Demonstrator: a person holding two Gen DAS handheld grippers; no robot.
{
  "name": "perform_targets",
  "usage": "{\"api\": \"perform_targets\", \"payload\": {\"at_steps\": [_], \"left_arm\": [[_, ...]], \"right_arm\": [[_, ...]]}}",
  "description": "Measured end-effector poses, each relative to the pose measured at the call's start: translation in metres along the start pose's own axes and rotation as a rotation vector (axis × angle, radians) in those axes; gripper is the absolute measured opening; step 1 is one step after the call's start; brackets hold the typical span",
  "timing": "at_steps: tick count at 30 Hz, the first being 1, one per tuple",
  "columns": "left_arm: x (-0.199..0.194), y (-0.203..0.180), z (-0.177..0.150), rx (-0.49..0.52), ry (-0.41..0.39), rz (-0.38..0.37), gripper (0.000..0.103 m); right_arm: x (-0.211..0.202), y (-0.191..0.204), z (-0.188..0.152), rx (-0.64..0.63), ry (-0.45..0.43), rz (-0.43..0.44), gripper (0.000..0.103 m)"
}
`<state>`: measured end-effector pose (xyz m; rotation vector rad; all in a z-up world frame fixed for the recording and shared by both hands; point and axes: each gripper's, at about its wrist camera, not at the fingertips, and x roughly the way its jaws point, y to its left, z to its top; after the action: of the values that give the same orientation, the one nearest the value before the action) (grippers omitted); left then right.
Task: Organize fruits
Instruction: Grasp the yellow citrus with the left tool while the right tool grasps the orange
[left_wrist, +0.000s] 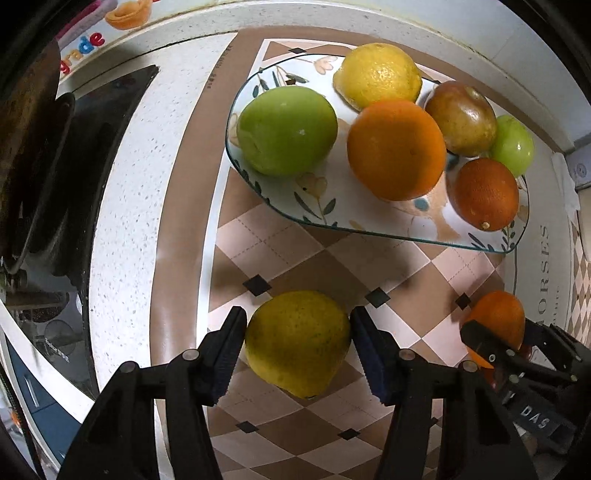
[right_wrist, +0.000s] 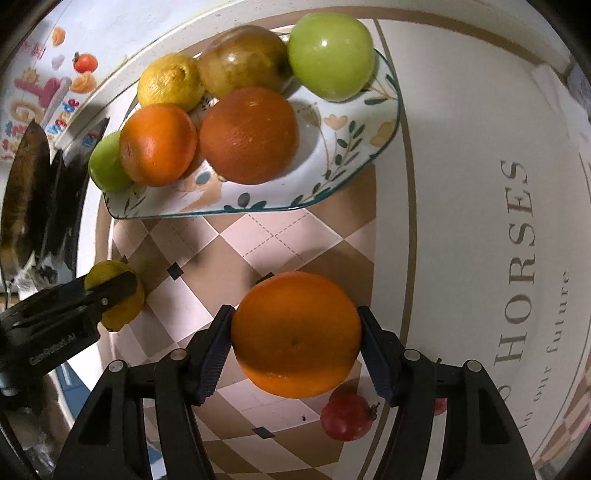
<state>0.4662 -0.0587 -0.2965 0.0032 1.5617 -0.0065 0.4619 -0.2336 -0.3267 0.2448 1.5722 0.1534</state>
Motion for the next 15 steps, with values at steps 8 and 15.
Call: {"api": "perform_targets", "payload": {"at_steps": [8,15], "left_arm": [[-0.03,0.01,0.003,-0.018,-0.025,-0.09,0.055],[-0.109,0.011,0.056,-0.008,-0.148,-0.21,0.041]], "right_arm": [[-0.007,0.0,-0.002,0.006,-0.004,0.021,0.066],[-0.058,-0.013,0.014,0.109,-0.088,0.168,0.066]]}}
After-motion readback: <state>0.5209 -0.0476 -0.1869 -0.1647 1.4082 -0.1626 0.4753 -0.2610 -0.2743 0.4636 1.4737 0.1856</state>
